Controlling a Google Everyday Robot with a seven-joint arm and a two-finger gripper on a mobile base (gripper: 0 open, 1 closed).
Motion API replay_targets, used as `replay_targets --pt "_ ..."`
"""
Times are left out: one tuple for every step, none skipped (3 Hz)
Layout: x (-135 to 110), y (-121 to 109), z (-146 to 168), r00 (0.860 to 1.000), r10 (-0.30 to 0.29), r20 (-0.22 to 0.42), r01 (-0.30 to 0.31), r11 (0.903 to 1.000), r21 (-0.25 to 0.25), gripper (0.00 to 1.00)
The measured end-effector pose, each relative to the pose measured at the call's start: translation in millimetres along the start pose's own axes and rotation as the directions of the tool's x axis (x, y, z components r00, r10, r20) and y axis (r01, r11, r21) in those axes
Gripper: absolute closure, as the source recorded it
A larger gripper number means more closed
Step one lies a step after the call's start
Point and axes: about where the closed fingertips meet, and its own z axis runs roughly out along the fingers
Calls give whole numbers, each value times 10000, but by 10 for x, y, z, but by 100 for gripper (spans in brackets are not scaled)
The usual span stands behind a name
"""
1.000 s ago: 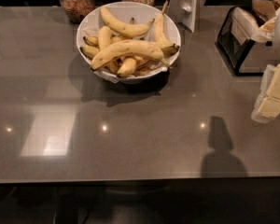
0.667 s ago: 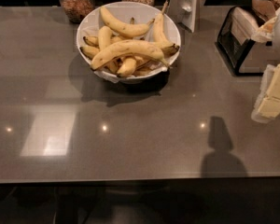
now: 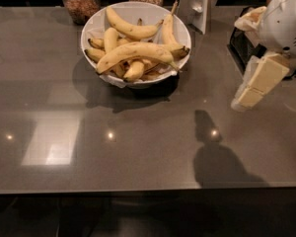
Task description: Pick banana from white bowl
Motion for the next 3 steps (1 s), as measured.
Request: replay_targets --pt "-342 -264 197 9869 -654 1473 612 9976 331 0" --pt "-676 -504 352 9596 -1220 2535 1121 9923 531 0" --pt "-974 -623 508 9307 -1728 3225 1648 9849 523 2"
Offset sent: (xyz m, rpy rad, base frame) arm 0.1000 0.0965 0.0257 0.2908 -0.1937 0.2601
